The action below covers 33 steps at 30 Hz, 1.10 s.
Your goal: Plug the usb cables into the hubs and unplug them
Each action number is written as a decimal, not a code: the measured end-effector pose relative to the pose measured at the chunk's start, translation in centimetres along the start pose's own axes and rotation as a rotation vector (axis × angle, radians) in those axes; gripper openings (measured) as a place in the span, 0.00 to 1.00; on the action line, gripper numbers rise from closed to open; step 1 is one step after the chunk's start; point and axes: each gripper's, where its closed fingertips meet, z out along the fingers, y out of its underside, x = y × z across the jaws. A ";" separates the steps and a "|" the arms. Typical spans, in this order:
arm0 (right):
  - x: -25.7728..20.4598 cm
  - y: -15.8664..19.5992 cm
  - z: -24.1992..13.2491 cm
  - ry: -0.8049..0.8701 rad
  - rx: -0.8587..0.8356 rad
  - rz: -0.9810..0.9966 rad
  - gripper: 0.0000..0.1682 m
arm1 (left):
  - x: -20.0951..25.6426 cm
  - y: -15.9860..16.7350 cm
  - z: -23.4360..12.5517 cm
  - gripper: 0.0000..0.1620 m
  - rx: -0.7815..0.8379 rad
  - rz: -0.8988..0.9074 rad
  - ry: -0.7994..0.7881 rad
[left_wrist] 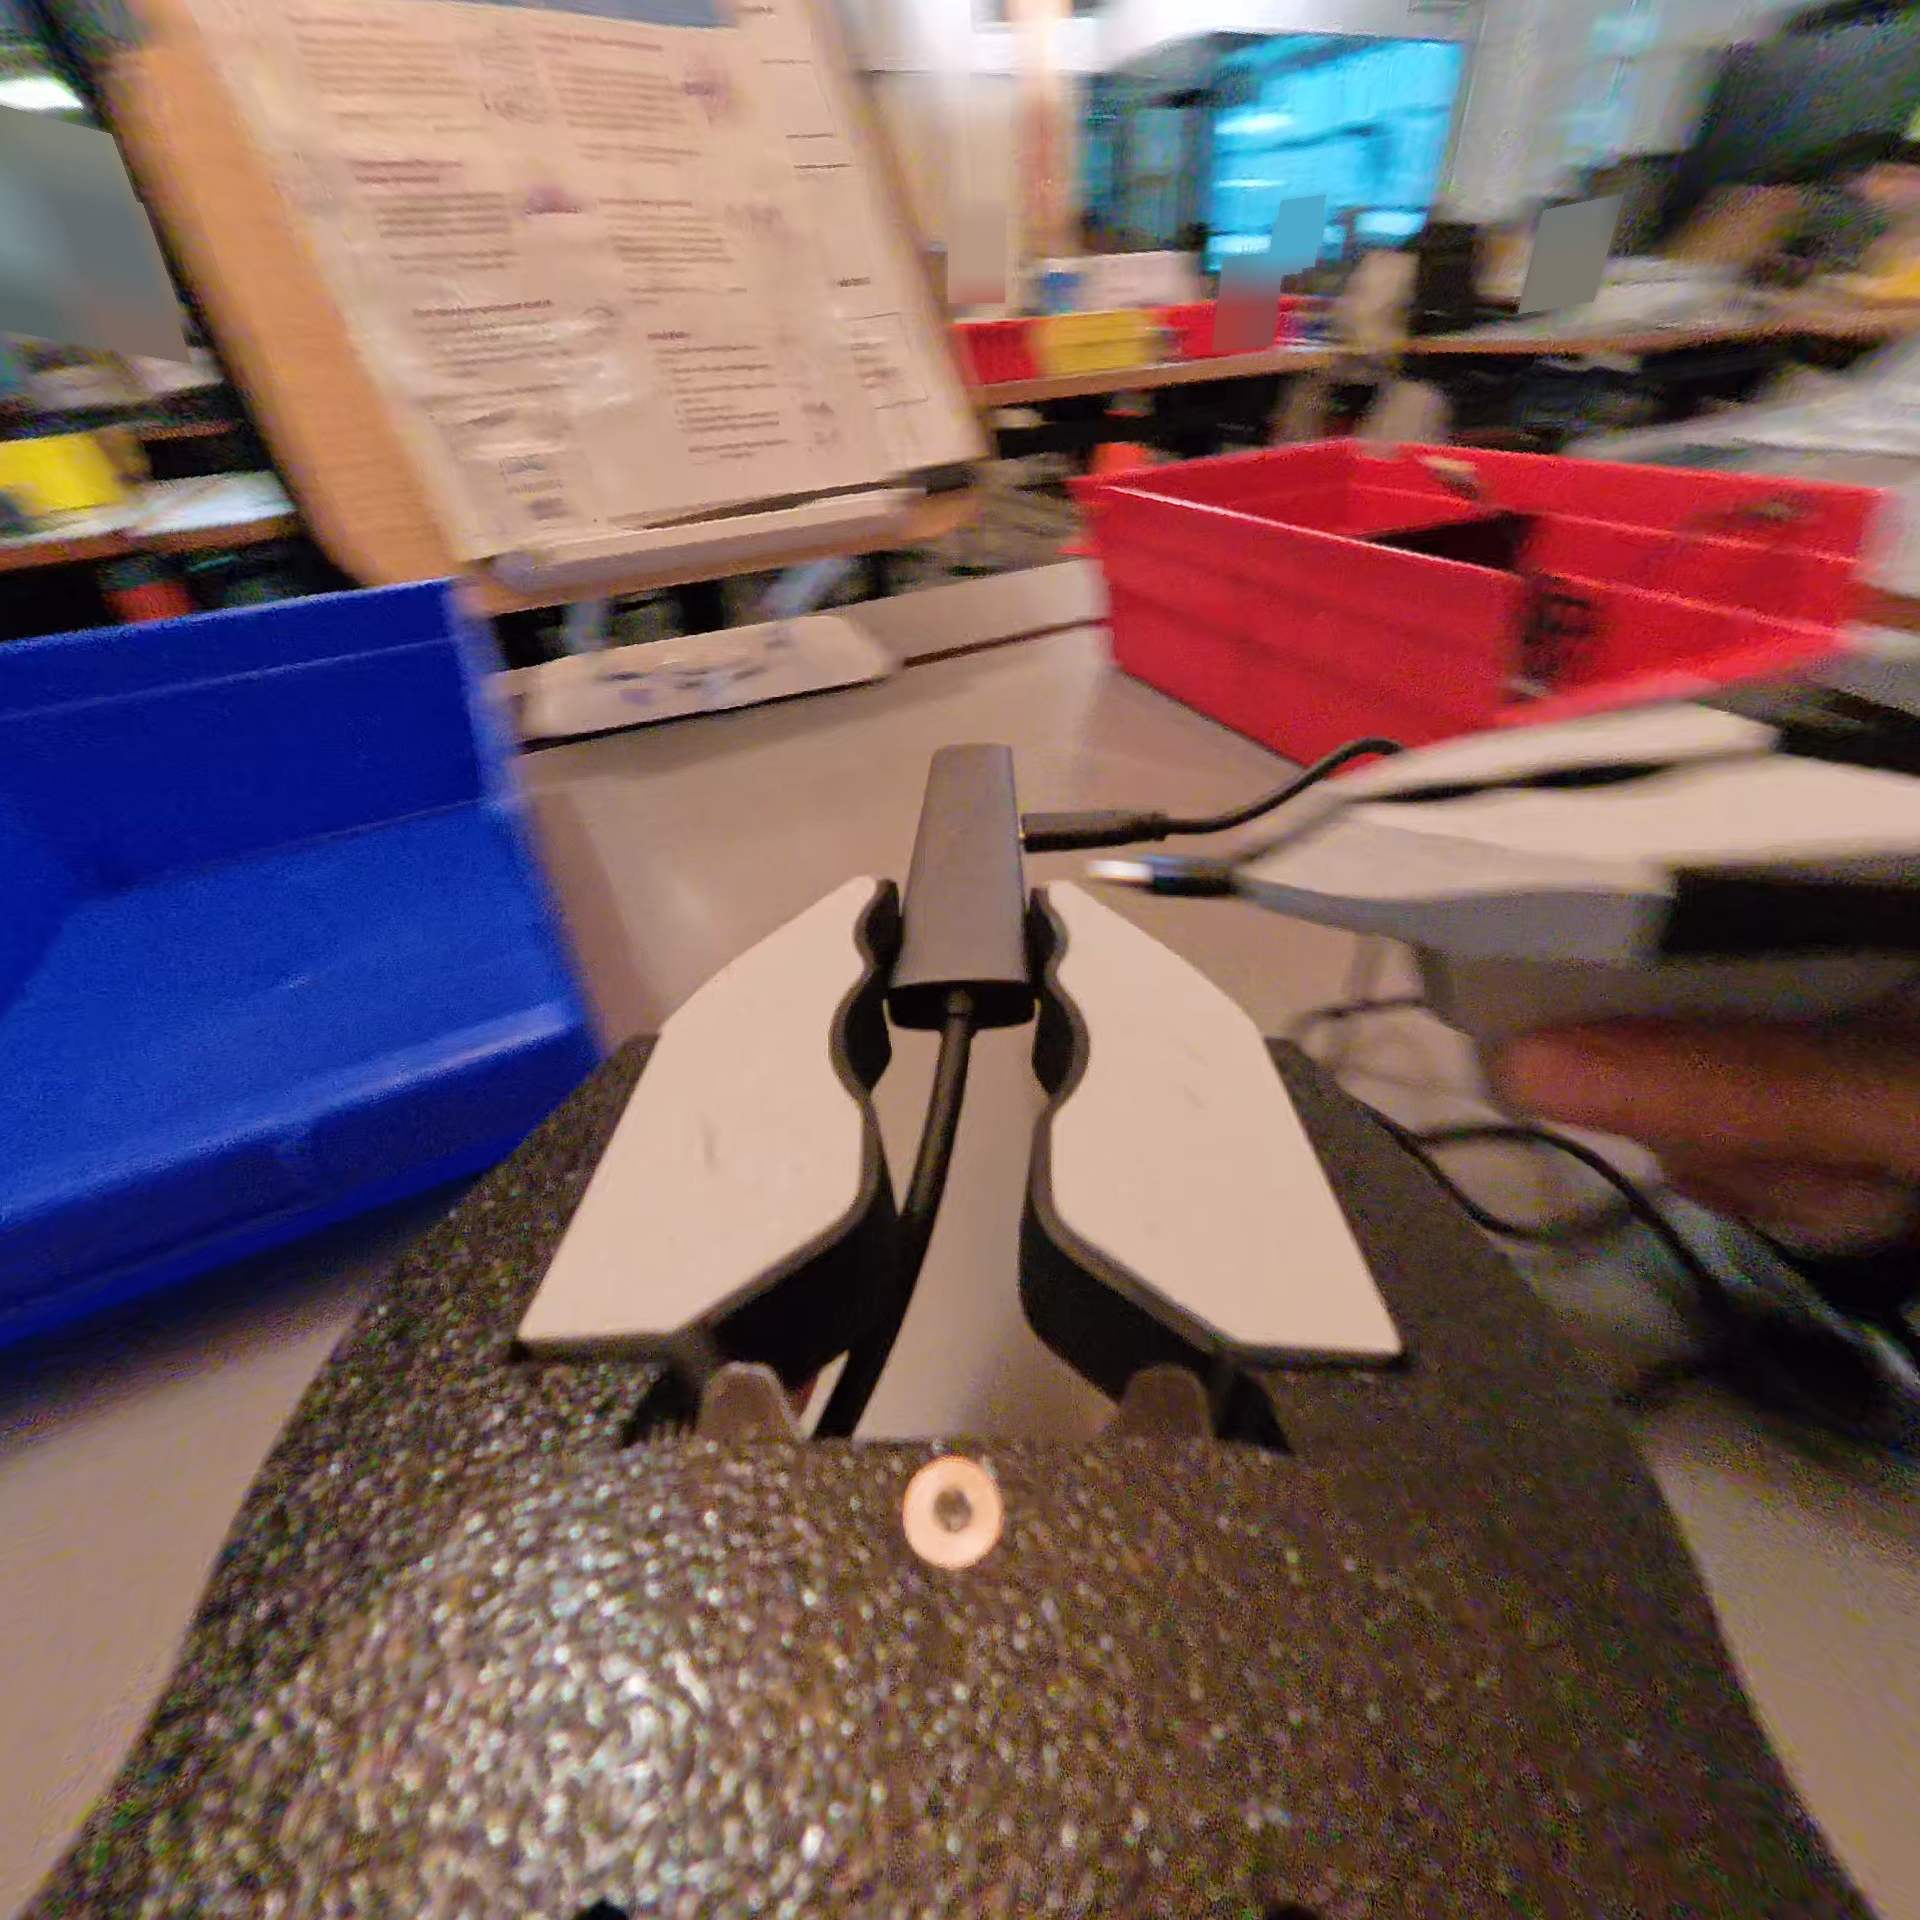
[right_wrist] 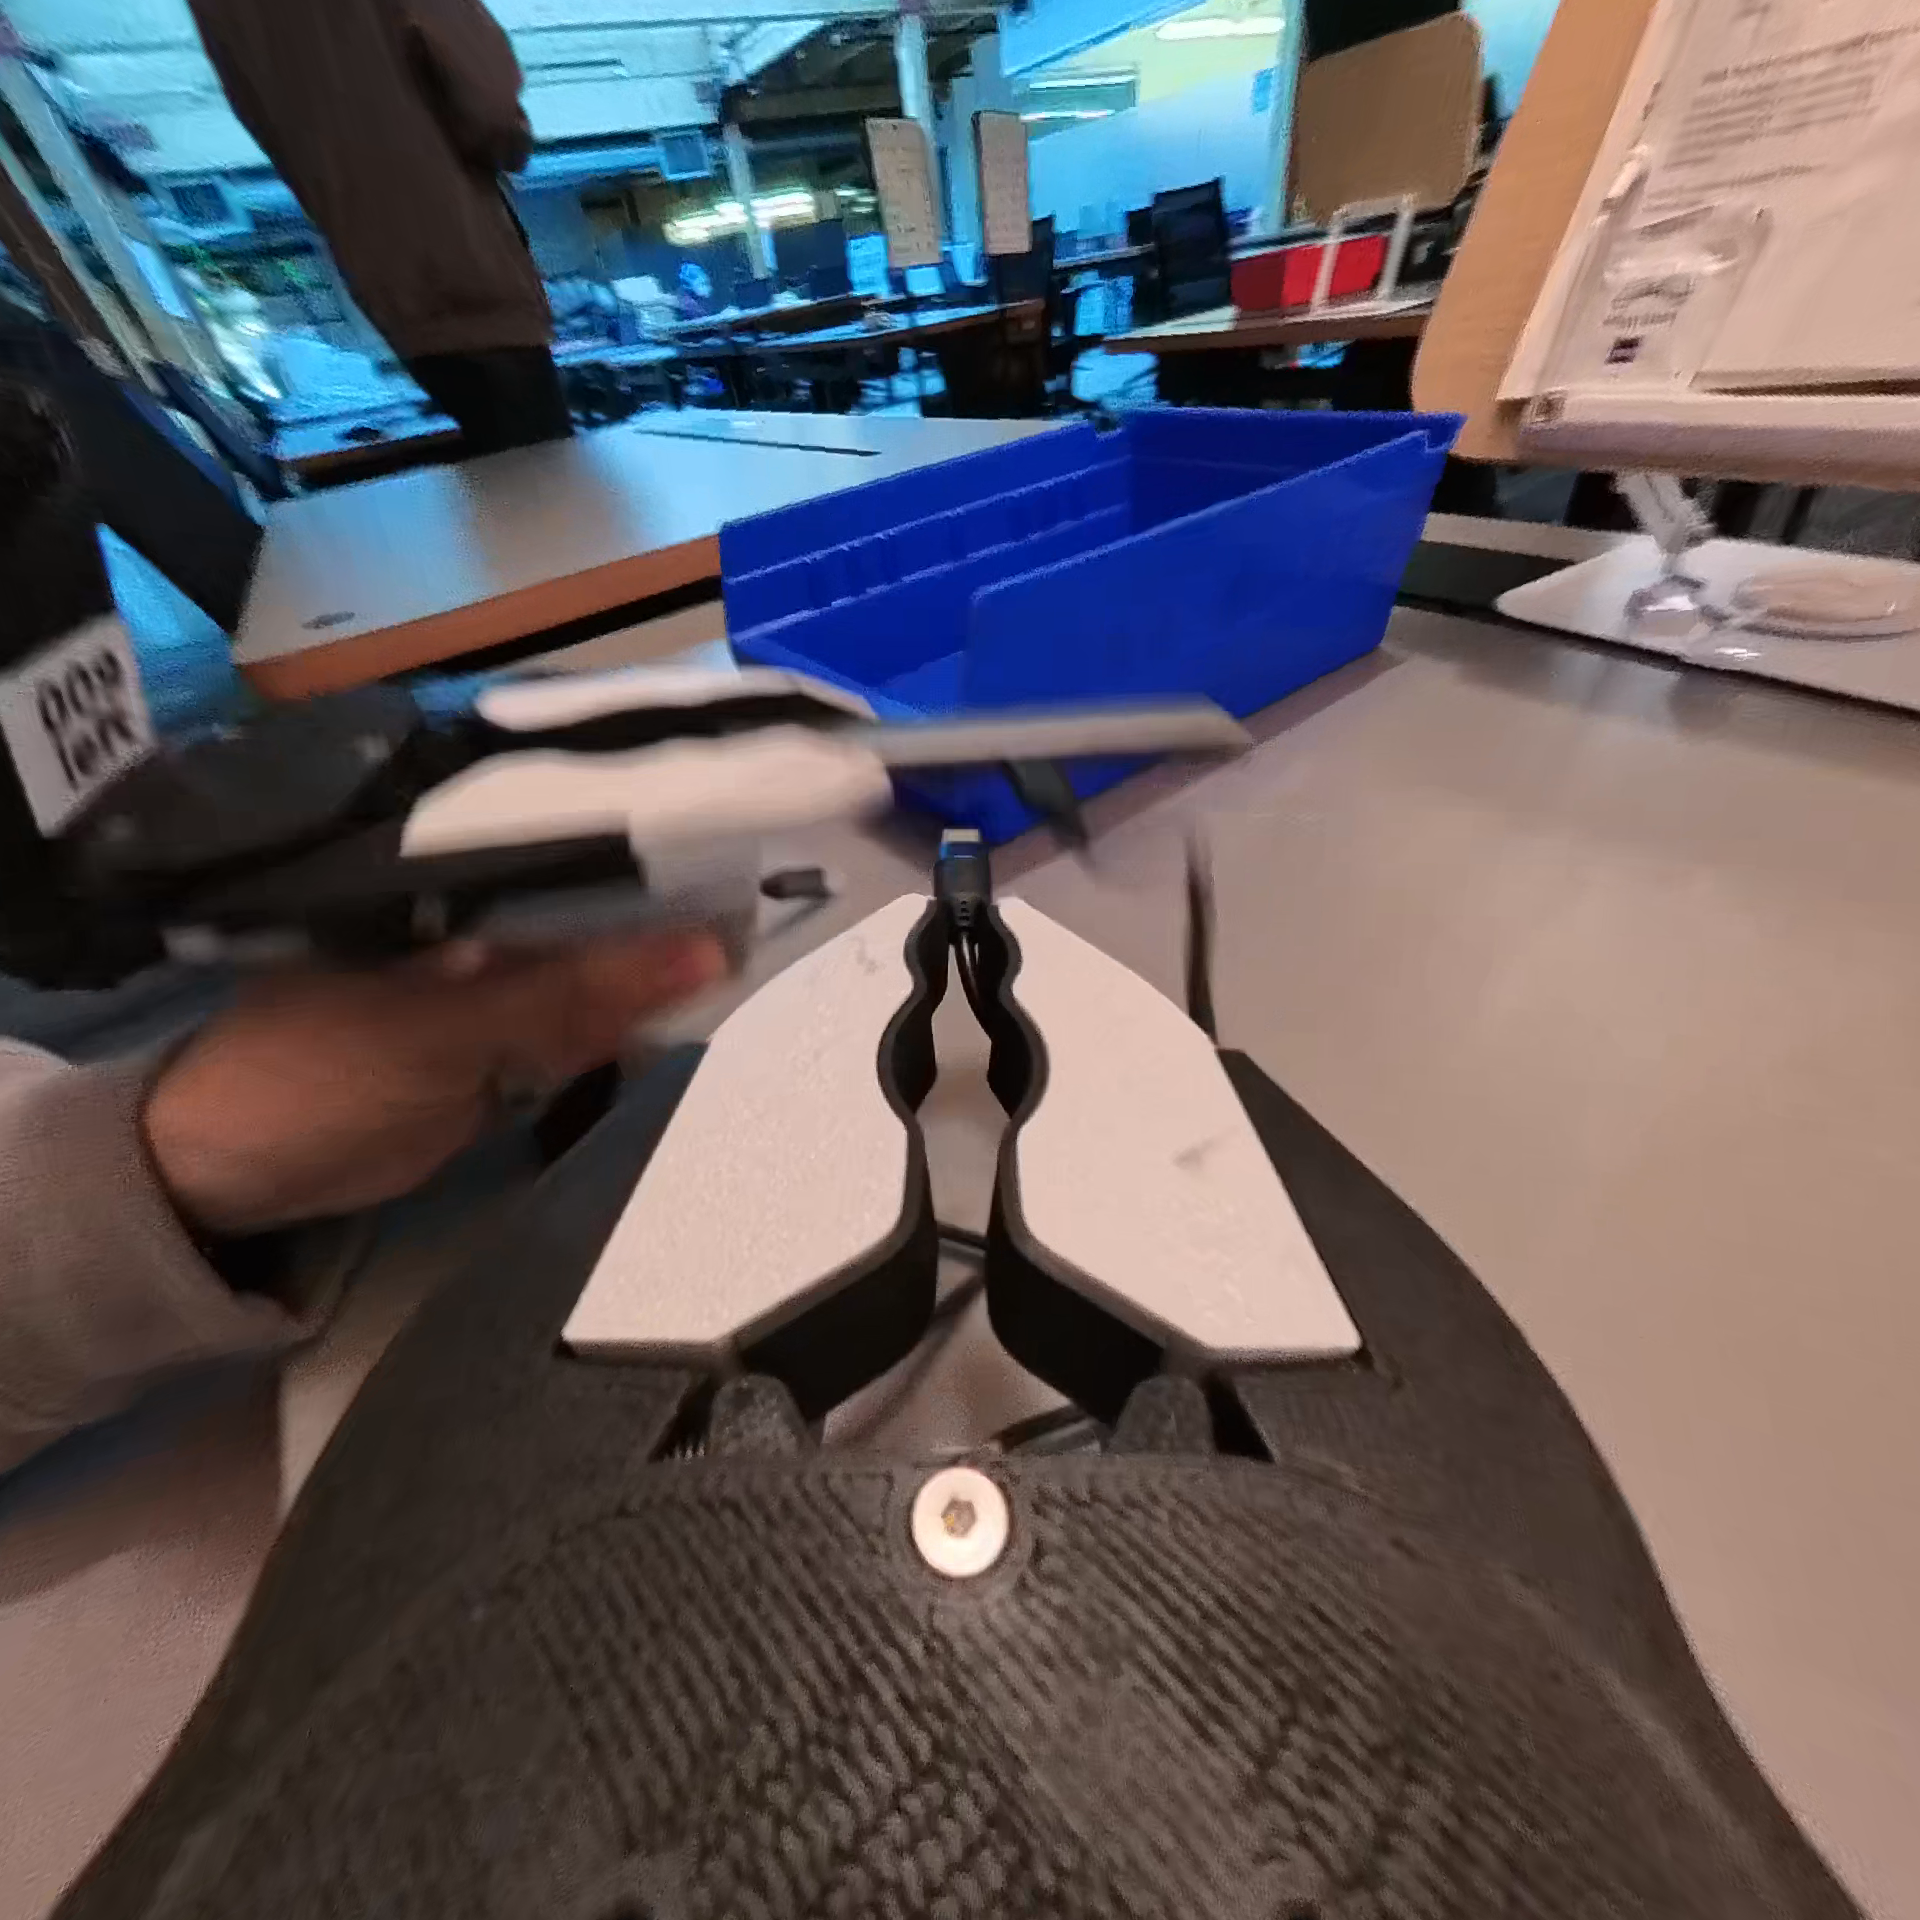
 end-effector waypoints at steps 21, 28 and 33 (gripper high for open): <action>2.6 -16.3 -17.0 -0.087 0.324 -0.168 0.00 | -6.7 -0.3 -2.7 0.14 0.126 -0.330 -0.131; 3.6 -10.7 -16.5 -0.215 0.036 -0.017 0.00 | -6.6 -0.6 -2.4 0.14 0.116 -0.322 -0.124; 1.2 -2.6 -9.1 -0.208 -0.321 -0.124 0.13 | -6.5 -0.4 -2.2 0.14 0.105 -0.312 -0.126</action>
